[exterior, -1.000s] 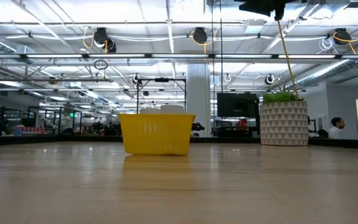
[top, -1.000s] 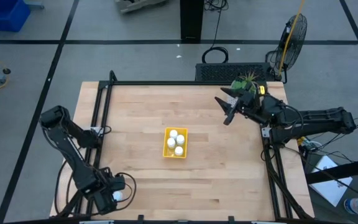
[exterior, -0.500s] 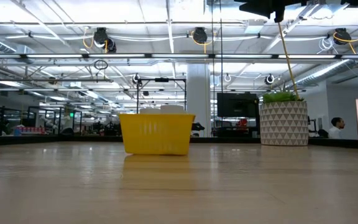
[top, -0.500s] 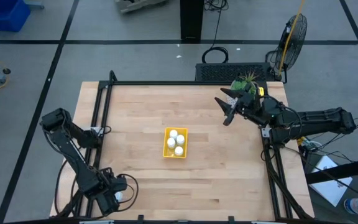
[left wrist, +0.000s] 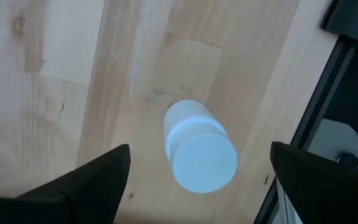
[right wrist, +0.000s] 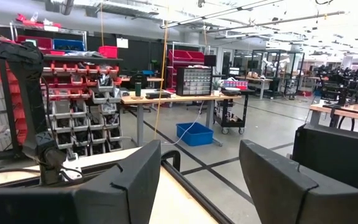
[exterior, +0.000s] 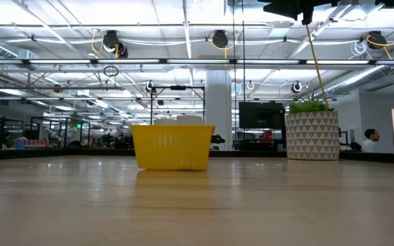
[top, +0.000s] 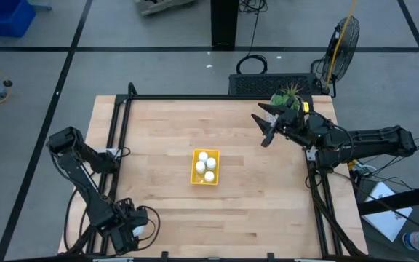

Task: Pick and place pill bottles into a basket
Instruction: Put the white pill bottle into the yellow bin

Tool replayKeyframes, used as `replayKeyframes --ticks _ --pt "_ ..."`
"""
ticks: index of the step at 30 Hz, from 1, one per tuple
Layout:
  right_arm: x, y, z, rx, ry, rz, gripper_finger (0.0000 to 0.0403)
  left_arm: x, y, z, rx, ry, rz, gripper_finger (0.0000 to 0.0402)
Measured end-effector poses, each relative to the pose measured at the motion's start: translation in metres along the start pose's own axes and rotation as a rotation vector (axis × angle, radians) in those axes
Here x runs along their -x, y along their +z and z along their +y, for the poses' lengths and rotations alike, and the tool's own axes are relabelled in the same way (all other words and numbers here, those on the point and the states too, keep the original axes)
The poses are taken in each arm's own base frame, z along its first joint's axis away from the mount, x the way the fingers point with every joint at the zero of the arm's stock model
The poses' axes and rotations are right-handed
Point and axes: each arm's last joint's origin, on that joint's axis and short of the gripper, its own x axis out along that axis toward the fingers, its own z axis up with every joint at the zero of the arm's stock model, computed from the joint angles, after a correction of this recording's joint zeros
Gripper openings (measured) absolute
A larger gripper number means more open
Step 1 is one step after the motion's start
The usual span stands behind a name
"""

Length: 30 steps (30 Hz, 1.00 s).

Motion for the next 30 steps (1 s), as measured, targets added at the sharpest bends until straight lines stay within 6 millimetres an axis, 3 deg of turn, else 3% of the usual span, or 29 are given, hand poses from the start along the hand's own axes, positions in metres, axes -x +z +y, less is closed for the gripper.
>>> replayKeyframes --ticks 14,21,30 --pt "0.000 0.000 0.000 0.000 0.001 0.000 0.0210 -0.001 0.000 -0.001 0.012 -0.008 -0.003 0.0390" --pt "0.000 0.000 0.000 -0.001 0.001 -0.002 0.0210 -0.015 -0.001 -0.005 0.015 0.022 0.077 0.0390" --pt "0.000 0.002 0.000 -0.013 -0.001 -0.023 0.0210 -0.017 0.003 -0.004 0.056 0.042 0.032 0.0390"
